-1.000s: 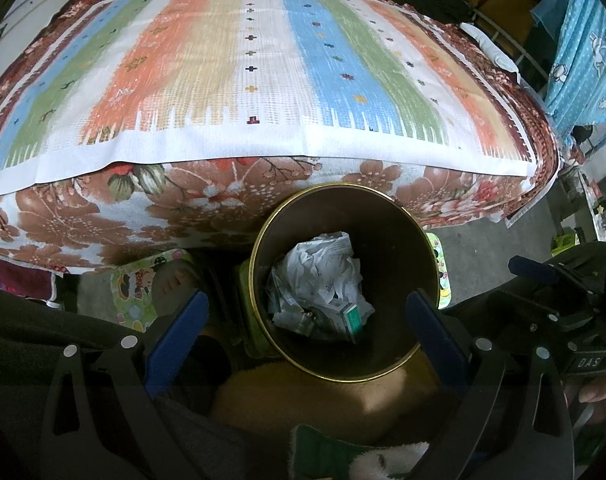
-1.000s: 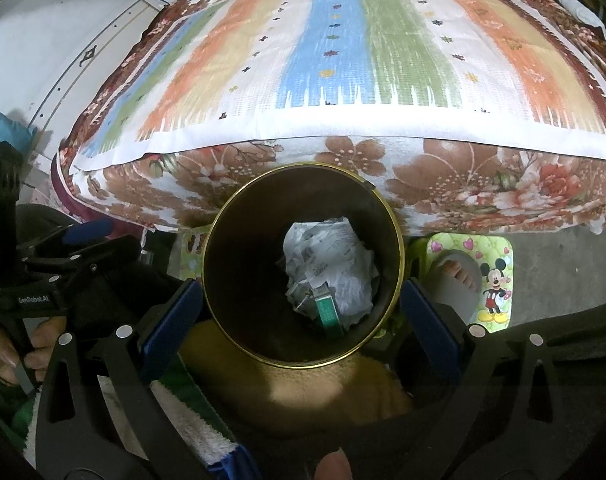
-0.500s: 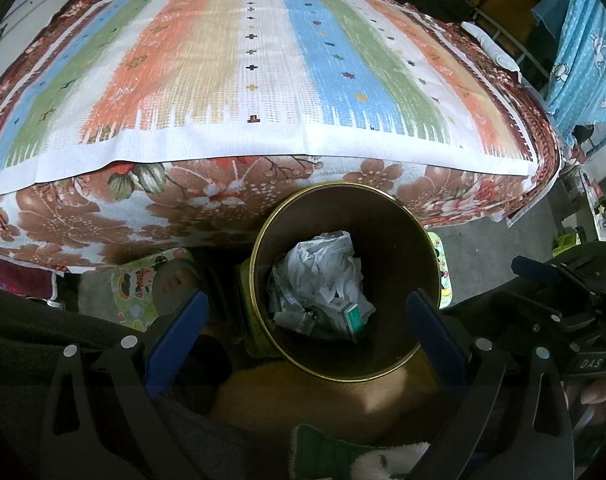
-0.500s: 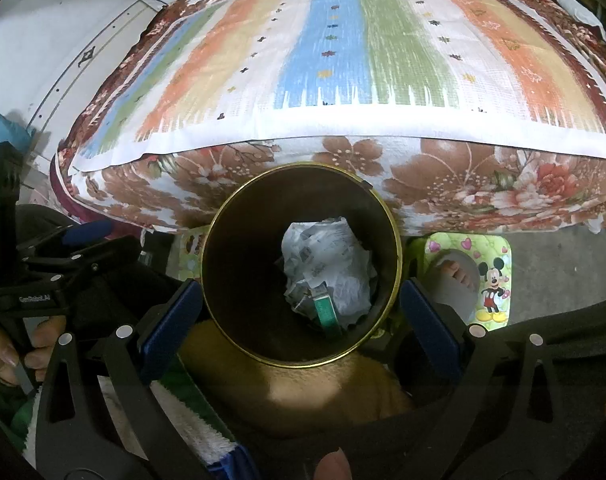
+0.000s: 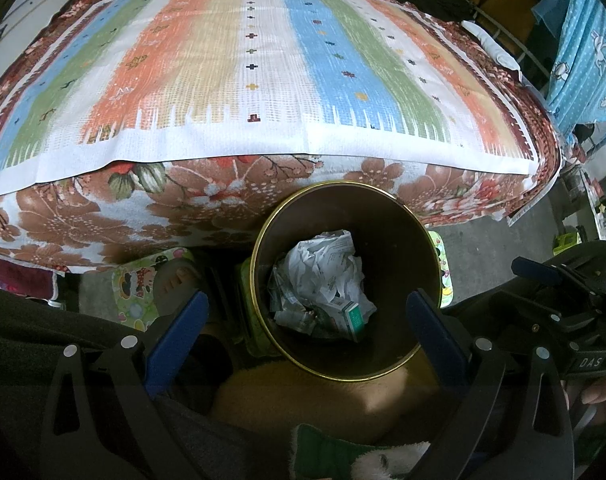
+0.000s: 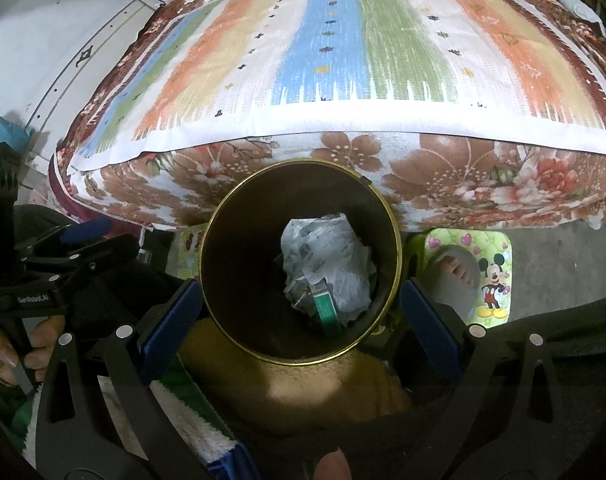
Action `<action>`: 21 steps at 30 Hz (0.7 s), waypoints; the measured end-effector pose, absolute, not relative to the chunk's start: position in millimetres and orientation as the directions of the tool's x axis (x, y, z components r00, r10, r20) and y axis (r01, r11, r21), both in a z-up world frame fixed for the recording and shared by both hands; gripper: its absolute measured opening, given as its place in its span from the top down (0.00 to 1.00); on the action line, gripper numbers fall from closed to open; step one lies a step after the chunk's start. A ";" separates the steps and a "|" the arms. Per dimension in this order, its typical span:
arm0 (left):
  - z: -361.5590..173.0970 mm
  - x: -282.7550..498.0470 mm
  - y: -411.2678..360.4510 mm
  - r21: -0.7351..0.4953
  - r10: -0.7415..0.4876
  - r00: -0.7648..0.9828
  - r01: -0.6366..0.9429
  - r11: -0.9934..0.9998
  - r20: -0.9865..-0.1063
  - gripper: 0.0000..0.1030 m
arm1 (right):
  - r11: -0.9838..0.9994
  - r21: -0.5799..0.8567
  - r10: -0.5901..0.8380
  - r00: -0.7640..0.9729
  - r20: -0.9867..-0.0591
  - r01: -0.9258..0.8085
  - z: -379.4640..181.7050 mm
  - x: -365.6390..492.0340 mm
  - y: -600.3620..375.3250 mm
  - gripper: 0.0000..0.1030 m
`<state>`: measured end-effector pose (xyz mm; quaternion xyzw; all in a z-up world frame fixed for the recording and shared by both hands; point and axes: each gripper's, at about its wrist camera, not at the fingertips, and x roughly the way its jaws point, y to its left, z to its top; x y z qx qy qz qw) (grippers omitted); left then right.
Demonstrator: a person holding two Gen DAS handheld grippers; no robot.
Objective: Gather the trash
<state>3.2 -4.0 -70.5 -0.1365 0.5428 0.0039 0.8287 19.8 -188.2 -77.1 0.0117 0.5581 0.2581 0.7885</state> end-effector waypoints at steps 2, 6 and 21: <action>-70.5 3.3 -4.1 -0.222 -0.142 0.411 -0.155 0.963 -0.901 0.06 | 0.866 0.307 0.421 0.243 -0.874 -0.394 -77.1 19.9 -188.1 0.08; -70.5 3.4 -4.2 -0.221 -0.141 0.411 -0.154 0.963 -0.901 0.06 | 0.866 0.307 0.420 0.243 -0.874 -0.394 -77.1 20.1 -187.7 0.08; -70.1 4.3 -4.3 -0.221 -0.141 0.410 -0.155 0.963 -0.901 0.06 | 0.867 0.308 0.421 0.243 -0.874 -0.393 -78.1 18.9 -186.6 0.08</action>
